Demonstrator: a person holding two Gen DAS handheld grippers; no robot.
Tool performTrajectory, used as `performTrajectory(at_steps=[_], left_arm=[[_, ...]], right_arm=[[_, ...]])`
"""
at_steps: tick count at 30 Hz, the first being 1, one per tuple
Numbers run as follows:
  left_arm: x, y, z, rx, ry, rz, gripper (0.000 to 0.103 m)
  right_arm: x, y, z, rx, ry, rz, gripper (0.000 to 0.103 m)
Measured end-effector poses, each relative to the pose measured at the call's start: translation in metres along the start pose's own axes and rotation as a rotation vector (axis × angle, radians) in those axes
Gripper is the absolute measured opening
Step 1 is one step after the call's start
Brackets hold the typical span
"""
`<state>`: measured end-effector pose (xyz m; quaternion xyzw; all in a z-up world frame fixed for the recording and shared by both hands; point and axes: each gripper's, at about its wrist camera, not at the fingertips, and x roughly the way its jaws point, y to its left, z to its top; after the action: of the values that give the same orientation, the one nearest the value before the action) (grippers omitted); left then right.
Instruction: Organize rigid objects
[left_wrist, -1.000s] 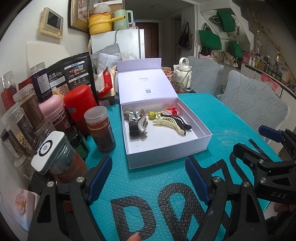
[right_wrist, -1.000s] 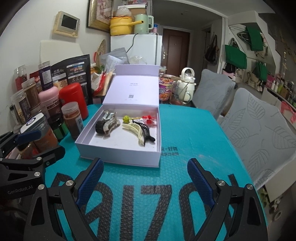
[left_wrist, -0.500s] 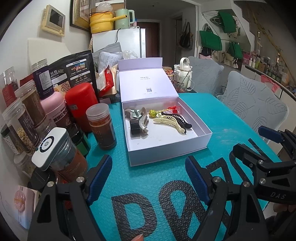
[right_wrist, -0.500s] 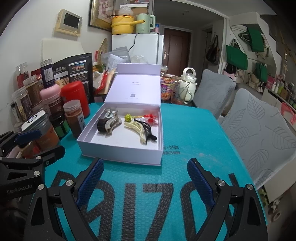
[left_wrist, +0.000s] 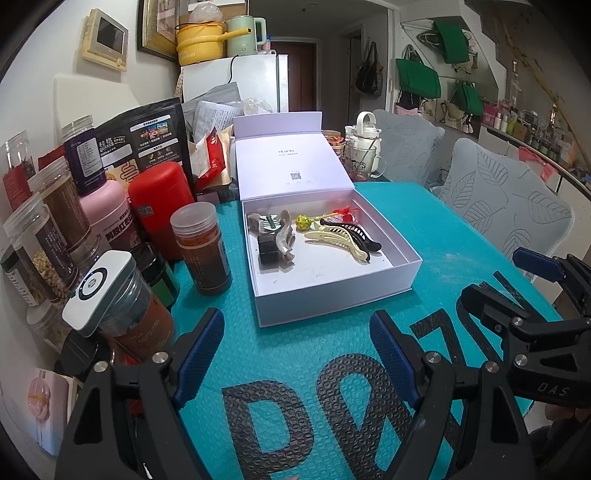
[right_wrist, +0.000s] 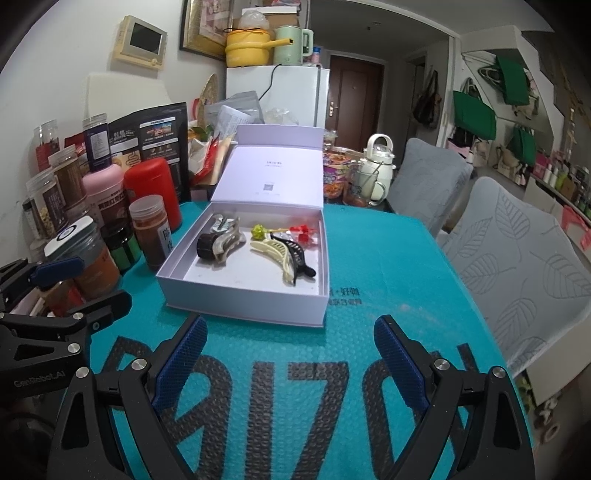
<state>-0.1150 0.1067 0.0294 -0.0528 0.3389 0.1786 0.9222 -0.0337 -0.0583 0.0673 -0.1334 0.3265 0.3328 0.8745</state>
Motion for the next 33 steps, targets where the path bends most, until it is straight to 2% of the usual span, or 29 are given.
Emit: performTrajectory(at_steps=[33], left_arm=[[-0.0005, -0.0080, -0.0015, 0.023, 0.021, -0.003, 0.081]], right_arm=[[0.0049, -0.0047, -0.0035, 0.020, 0.015, -0.014, 0.093]])
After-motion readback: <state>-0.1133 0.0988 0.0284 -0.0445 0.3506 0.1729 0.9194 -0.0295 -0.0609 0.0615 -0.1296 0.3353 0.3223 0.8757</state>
